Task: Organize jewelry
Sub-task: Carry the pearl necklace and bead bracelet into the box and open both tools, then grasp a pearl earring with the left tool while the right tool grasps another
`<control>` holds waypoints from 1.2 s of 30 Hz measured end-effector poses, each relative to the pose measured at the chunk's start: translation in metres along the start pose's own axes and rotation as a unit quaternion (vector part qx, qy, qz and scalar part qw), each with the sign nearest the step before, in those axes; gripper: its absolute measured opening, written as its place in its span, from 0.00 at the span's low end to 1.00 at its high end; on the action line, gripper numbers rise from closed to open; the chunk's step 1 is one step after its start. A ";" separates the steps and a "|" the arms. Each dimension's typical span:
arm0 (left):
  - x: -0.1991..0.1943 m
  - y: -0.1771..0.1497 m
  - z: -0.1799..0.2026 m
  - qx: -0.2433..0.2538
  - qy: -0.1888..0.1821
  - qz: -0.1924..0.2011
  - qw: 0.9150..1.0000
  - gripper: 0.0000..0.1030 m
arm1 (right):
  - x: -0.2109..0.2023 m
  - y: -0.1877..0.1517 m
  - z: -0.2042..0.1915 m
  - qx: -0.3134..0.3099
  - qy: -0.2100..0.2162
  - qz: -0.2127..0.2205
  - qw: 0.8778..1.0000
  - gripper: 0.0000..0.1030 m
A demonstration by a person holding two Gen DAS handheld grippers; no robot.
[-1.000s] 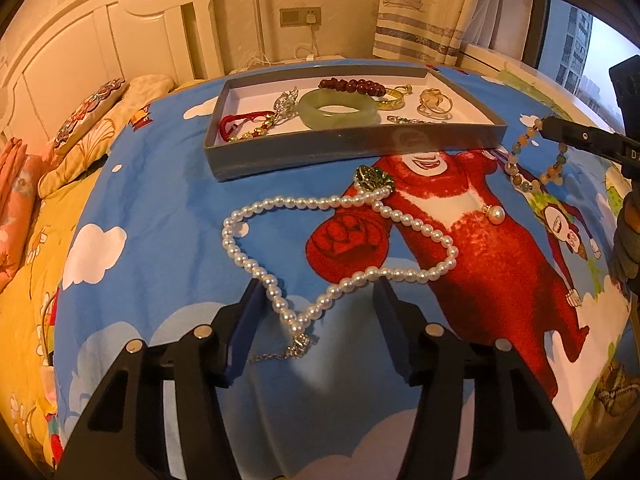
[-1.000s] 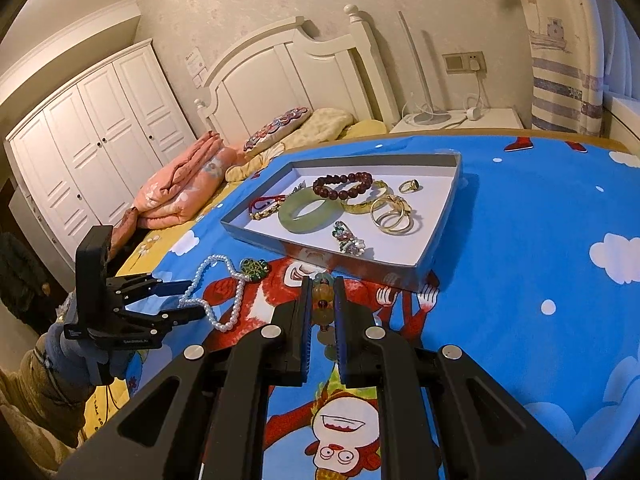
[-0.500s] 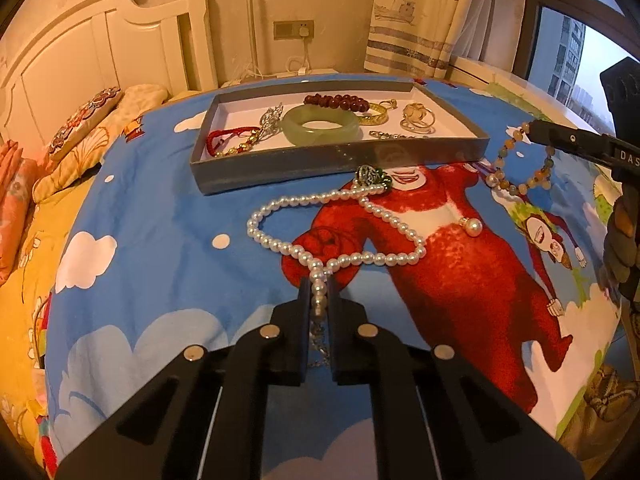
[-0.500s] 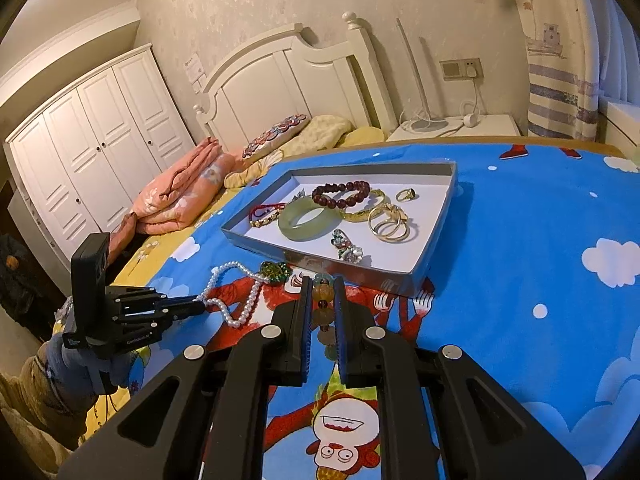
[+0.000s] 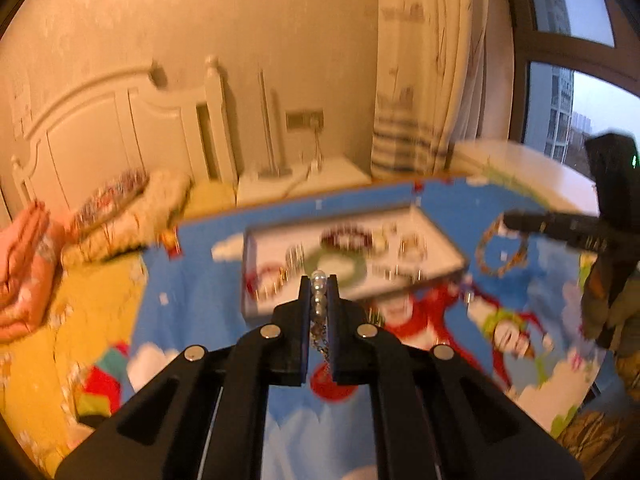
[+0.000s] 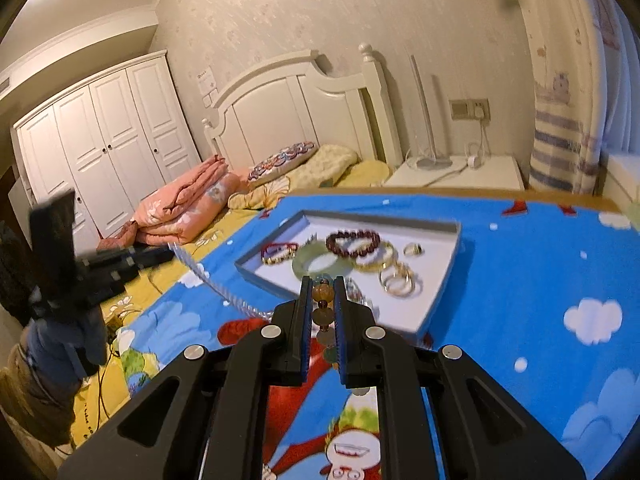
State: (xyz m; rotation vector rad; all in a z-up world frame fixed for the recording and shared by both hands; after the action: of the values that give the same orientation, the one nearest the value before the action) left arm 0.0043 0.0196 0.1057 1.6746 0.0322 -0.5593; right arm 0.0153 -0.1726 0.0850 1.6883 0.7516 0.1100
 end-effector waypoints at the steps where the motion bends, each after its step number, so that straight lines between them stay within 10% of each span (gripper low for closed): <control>1: -0.001 0.010 0.000 0.003 -0.001 0.007 1.000 0.07 | 0.001 0.003 0.000 -0.001 -0.001 0.001 1.000 0.11; 18: 0.024 0.154 -0.015 0.040 0.044 0.104 0.993 0.07 | 0.078 0.025 0.010 -0.025 -0.031 -0.044 0.998 0.11; 29: 0.141 0.075 -0.030 0.003 0.046 -0.023 0.999 0.08 | 0.147 -0.019 0.037 -0.019 -0.081 -0.140 0.987 0.20; 32: 0.170 0.033 -0.027 0.003 0.044 -0.076 0.996 0.48 | 0.141 -0.020 0.047 -0.003 -0.091 -0.135 0.987 0.66; 33: 0.174 0.022 -0.026 0.005 0.045 -0.082 0.996 0.64 | 0.135 -0.018 0.049 0.002 -0.087 -0.124 0.989 0.68; 36: 0.172 0.000 -0.024 0.016 0.053 -0.089 0.994 0.69 | 0.114 -0.012 0.052 0.001 -0.086 -0.102 0.991 0.68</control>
State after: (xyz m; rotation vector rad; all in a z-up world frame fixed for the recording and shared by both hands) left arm 0.1635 -0.0081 0.0431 1.7422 0.2527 -0.6079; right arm 0.1242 -0.1552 0.0234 1.5898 0.7891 -0.1762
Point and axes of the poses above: each gripper's, at about its wrist camera, not at the fingertips, and x roughly the way its jaws point, z to its right, y to its top, the point moved 7 cm from there along x, roughly the way its jaws point, and after that the axes turned 9 degrees about z, right-handed, at the moved point
